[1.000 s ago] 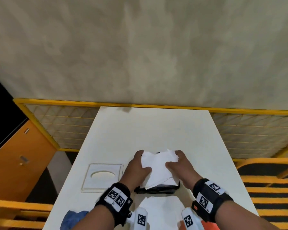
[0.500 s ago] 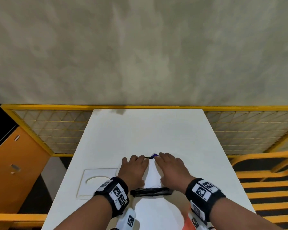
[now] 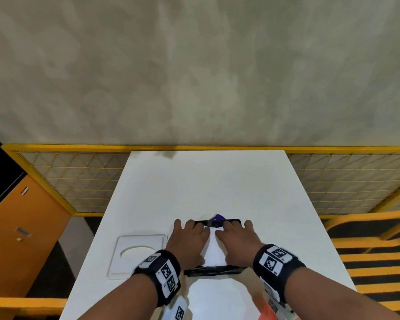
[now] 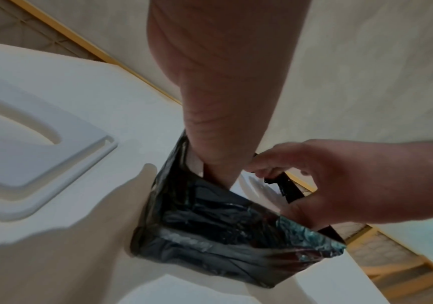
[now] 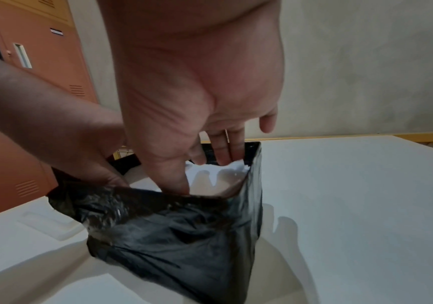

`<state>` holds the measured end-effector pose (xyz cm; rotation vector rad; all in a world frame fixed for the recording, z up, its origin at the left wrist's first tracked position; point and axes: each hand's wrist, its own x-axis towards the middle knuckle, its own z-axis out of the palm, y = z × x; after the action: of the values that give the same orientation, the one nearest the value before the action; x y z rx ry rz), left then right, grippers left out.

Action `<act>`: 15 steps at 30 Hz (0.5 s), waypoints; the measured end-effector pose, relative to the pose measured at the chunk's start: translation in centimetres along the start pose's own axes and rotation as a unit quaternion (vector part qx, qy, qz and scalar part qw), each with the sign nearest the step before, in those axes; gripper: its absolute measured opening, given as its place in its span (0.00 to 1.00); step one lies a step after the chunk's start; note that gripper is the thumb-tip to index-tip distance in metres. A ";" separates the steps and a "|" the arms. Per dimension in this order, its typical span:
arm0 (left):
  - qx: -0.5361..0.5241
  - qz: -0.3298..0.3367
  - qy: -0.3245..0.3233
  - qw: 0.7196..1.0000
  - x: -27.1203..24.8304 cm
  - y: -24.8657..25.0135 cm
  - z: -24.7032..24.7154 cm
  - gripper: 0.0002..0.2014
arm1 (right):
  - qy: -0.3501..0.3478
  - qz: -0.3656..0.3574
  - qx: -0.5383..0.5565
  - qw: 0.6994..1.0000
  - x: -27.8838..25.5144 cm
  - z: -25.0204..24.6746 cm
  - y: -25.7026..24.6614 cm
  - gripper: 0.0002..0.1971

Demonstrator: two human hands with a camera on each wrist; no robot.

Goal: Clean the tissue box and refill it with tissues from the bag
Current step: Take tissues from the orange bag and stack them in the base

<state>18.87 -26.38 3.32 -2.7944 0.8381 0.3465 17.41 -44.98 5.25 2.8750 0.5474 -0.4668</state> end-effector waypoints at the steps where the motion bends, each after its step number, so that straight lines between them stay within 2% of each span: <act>1: 0.001 0.007 -0.001 1.000 0.1 -0.1 0.1 0.40 | -0.005 -0.003 0.003 1.000 0.1 0.2 0.1 0.22; 4: 0.007 0.005 -0.036 0.999 0.4 0.2 0.2 0.42 | -0.057 0.007 0.029 0.998 0.1 0.8 0.3 0.22; 6: 0.003 0.005 -0.050 0.999 0.6 0.5 0.4 0.41 | -0.063 0.007 0.041 0.997 0.1 1.1 0.4 0.21; 11: -0.041 0.002 -0.031 0.999 0.5 0.3 0.3 0.41 | -0.061 0.000 0.030 0.998 0.2 1.5 0.6 0.21; 13: -0.143 -0.004 0.030 0.989 -0.2 -0.5 0.4 0.34 | -0.063 -0.002 0.037 0.997 0.2 1.4 0.7 0.20; 15: -0.255 -0.065 0.152 0.953 -1.3 -2.2 0.9 0.22 | -0.051 -0.003 0.063 0.997 0.0 1.3 0.8 0.21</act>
<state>18.88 -23.65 3.08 -3.4326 0.6937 0.1219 17.35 -45.97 4.09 2.9483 0.5282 -0.6698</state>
